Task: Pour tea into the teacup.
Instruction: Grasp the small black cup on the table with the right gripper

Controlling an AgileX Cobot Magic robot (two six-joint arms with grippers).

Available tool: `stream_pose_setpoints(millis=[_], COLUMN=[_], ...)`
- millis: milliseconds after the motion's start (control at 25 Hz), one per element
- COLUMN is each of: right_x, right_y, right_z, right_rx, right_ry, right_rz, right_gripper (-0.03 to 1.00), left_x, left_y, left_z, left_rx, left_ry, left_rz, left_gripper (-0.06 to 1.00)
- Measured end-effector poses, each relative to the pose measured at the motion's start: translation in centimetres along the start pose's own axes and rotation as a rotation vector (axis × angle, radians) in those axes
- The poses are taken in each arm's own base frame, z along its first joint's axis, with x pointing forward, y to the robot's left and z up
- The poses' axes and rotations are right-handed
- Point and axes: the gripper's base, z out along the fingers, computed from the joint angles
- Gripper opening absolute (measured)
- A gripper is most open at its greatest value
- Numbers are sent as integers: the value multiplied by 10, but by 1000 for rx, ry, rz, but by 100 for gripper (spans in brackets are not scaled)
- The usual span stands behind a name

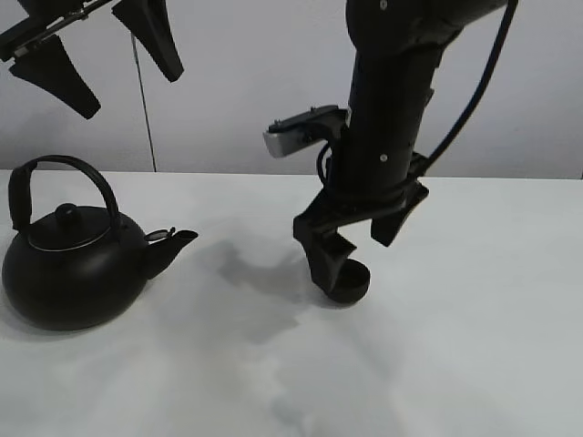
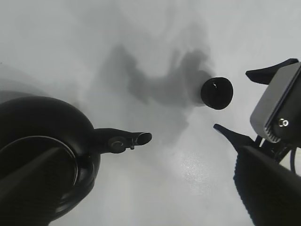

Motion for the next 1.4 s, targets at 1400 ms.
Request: stream_pose_setpoints(millis=[1400], right_x=[-31], right_y=[1], right_z=[10], right_rx=[-63], right_ry=[-178], right_rz=[128], right_gripper=[39], left_x=[0], left_y=[0], left_z=[0], left_rx=[0], left_ry=[0], left_rz=[0], left_gripper=[69])
